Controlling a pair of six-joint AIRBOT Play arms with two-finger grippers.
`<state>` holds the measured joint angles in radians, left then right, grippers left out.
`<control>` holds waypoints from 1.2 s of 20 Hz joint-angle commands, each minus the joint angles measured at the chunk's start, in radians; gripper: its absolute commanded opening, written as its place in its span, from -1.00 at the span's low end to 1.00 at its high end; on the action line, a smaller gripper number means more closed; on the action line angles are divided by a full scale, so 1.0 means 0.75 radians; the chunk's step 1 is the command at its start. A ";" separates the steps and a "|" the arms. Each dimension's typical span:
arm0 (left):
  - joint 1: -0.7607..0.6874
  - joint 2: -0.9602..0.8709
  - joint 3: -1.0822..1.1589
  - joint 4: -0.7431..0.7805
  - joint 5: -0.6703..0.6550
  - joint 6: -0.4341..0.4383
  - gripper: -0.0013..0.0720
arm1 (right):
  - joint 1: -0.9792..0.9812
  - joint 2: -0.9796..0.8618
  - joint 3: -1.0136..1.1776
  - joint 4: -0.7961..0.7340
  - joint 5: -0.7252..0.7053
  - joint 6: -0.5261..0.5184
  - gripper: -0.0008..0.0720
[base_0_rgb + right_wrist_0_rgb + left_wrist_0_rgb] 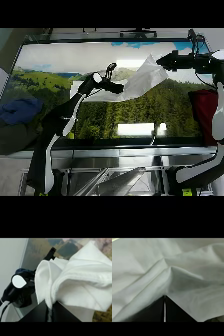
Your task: Fold the shirts.
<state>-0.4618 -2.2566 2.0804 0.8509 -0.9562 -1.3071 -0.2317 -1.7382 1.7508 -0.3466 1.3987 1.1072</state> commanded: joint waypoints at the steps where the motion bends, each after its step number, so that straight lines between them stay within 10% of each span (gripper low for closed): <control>1: 0.017 0.090 0.007 -0.078 -0.008 -0.016 -0.96 | 0.007 0.032 0.002 0.025 0.007 0.024 -0.93; 7: 0.354 0.515 -0.015 -0.086 -0.459 0.010 -0.96 | 0.243 0.030 0.002 0.045 -0.227 0.045 -0.93; 17: 0.763 0.858 -0.485 -0.092 -0.466 0.061 -0.96 | 1.299 -0.408 0.011 0.206 -1.788 -0.011 -0.89; 20: 0.763 0.857 -0.527 -0.166 -0.506 0.116 -0.95 | 1.431 -0.511 0.078 0.184 -1.908 -0.149 0.99; 24: 0.763 0.858 -0.525 -0.267 -0.507 0.127 -0.96 | 1.332 -0.389 0.078 0.180 -1.572 -0.330 0.98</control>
<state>0.1055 -1.6161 1.6974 0.7071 -1.3262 -1.2263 0.7826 -2.0636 1.8011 -0.2146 0.1268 0.9668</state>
